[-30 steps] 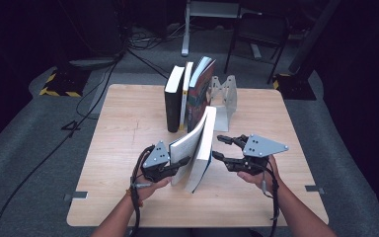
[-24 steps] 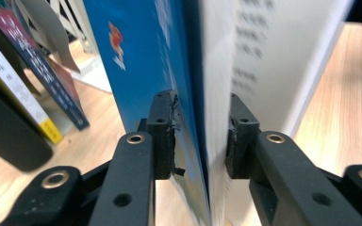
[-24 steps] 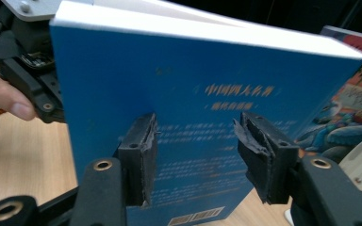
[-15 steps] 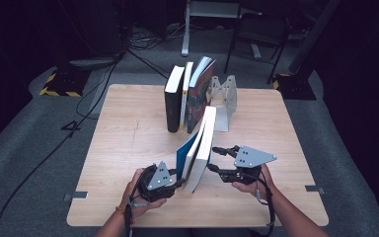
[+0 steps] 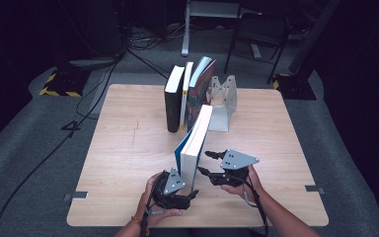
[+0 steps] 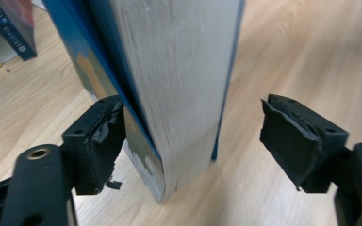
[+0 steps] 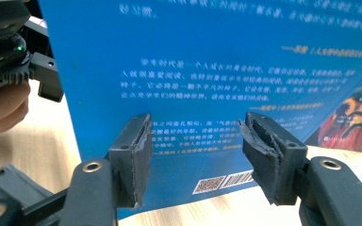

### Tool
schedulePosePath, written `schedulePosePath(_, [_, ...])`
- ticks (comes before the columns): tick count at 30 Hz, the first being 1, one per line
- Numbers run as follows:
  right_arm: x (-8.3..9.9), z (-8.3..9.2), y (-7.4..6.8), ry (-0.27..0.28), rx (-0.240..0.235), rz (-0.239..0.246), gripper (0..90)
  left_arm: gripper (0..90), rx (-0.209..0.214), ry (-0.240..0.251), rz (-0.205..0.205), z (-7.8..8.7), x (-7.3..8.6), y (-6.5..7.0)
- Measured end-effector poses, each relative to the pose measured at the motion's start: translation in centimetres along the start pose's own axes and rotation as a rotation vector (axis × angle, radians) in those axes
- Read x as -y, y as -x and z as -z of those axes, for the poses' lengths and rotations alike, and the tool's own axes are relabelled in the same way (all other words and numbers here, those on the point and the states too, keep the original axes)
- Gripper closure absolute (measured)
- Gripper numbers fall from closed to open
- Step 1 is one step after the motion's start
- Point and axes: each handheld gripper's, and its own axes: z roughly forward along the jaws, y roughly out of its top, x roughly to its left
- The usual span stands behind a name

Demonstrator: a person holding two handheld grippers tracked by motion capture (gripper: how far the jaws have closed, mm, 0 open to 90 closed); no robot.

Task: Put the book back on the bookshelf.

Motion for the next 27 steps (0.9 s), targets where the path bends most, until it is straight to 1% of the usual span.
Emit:
schedulePosePath(2, [0.1,-0.1,-0.1,-0.007,0.007,0.011,43.4,23.5,-0.016,0.018,0.032,-0.4,-0.1,0.0])
schedulePosePath(3, [0.2,-0.1,-0.1,-0.008,0.007,0.008,42.9,24.9,-0.025,0.023,0.041,-0.5,-0.2,0.0])
schedulePosePath(4, [0.2,-0.1,-0.1,-0.008,0.007,0.008,42.9,25.5,-0.025,0.023,0.041,-0.5,-0.2,0.0])
schedulePosePath(5, [0.2,-0.1,0.0,-0.006,0.012,0.0,42.6,25.1,-0.042,0.044,0.058,-0.8,-0.3,0.1])
schedulePosePath(6, [0.2,-0.1,0.0,-0.006,0.017,0.002,42.6,26.2,-0.042,0.044,0.058,-0.8,-0.3,0.1])
schedulePosePath(7, [0.2,-0.1,0.0,-0.007,0.023,0.001,42.7,27.3,-0.066,0.064,0.074,-1.0,-0.3,0.3])
schedulePosePath(8, [0.2,0.0,0.1,-0.006,0.022,-0.001,42.7,27.4,-0.066,0.064,0.074,-1.0,-0.3,0.3])
schedulePosePath(9, [0.2,0.0,0.1,-0.007,0.021,-0.001,42.7,28.6,-0.088,0.069,0.08,-1.2,-0.3,0.3])
schedulePosePath(12, [0.1,0.0,0.1,-0.002,0.029,-0.004,42.7,35.5,-0.09,0.079,0.109,-1.1,-0.4,-0.1])
schedulePosePath(14, [0.0,0.1,0.2,0.005,0.03,-0.005,42.6,37.2,-0.085,0.088,0.113,-1.1,-0.4,-0.2])
schedulePosePath(17, [0.0,0.3,0.4,0.008,0.027,-0.012,42.6,41.1,-0.078,0.082,0.1,-0.9,-0.4,-0.3])
schedulePosePath(19, [0.0,0.5,0.6,0.012,0.031,-0.016,42.5,45.9,-0.069,0.079,0.098,-0.6,-0.4,-0.5])
schedulePosePath(21, [0.0,0.7,0.9,0.012,0.037,-0.021,42.1,51.7,-0.079,0.077,0.097,-0.1,-0.2,-0.9])
schedulePosePath(23, [0.0,1.1,1.1,0.013,0.046,-0.023,41.9,56.6,-0.076,0.075,0.099,0.2,0.0,-1.1])
schedulePosePath(24, [0.1,1.2,1.3,0.012,0.053,-0.022,41.9,57.6,-0.041,0.071,0.098,0.7,0.3,-1.8])
schedulePosePath(25, [0.1,1.4,1.4,0.012,0.057,-0.023,41.8,58.1,-0.029,0.068,0.088,1.0,0.5,-2.0])
schedulePosePath(26, [0.2,1.5,1.5,0.007,0.06,-0.021,41.5,58.3,-0.029,0.068,0.088,1.0,0.5,-2.0])
schedulePosePath(27, [0.3,1.7,1.6,0.005,0.067,-0.016,41.4,58.4,0.005,0.066,0.079,1.4,0.7,-2.3])
